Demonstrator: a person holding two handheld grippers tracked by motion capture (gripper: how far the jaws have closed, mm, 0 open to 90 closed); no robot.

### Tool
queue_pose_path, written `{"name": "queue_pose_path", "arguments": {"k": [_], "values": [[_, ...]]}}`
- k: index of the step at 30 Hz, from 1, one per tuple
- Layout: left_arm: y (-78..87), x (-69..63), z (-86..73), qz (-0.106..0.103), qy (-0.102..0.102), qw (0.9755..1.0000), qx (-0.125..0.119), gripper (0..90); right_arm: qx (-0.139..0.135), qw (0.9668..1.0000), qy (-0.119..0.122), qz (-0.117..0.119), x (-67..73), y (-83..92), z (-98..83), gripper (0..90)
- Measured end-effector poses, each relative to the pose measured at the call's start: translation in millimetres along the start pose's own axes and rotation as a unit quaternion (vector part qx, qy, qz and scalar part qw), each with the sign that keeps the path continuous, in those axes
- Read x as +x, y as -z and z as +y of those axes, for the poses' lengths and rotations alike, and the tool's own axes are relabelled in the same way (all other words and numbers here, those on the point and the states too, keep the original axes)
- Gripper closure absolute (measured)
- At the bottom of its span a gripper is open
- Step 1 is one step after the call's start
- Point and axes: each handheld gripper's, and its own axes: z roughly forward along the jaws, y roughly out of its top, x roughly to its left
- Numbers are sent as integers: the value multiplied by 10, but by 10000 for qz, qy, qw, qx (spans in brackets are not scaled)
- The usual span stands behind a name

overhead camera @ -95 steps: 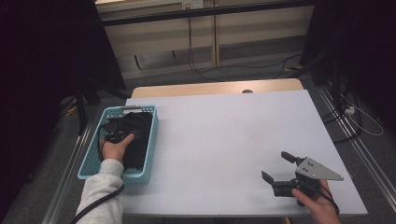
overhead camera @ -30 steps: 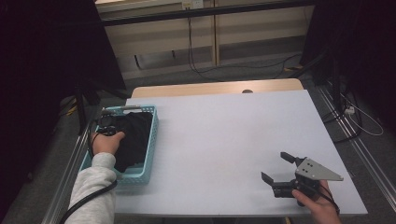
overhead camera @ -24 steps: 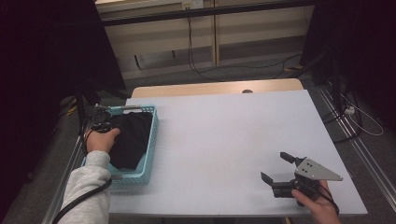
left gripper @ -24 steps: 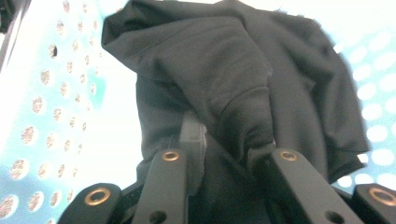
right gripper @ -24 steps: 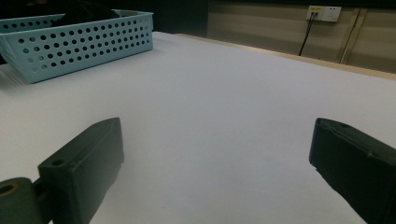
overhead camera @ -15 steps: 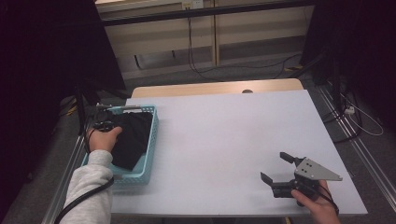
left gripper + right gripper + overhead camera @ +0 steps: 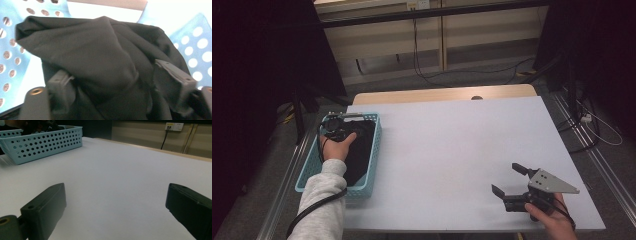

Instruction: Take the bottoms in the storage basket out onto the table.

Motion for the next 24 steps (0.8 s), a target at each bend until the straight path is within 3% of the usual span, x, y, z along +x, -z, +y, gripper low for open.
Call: {"name": "queue_pose_path", "arguments": {"k": [1,4,6,7,12,13,16,17,20,24], "values": [[-24,1,-12,0,-91,9999,53,154,0,10000,-1,6,2,0,0,26],[-133,-13,-70,27,-108,9998,170,123,17,10000,5,15,9,-6,0,26],[-196,2,-108,70,-274,9990,352,106,12,10000,4,14,10,-7,0,26],[-233,-3,-129,81,-199,9992,326,94,12,10000,4,9,10,-5,0,26],[-292,-8,-191,245,-438,9979,418,54,9,10000,-8,-17,-7,3,-6,26],[-286,-13,-190,264,-408,9978,444,63,9,10000,-10,-17,-9,5,-6,26],[-250,-5,-196,351,-319,9979,430,164,7,10000,-13,-20,-10,7,-5,26],[-230,-3,-193,331,-234,9982,432,232,9,10000,-14,-21,-8,7,-5,26],[-189,25,-201,460,-342,9971,499,448,10,10000,10,-5,-2,9,-4,26],[-153,54,-196,464,-158,9974,524,669,14,10000,13,-11,-3,8,-5,26]]}}
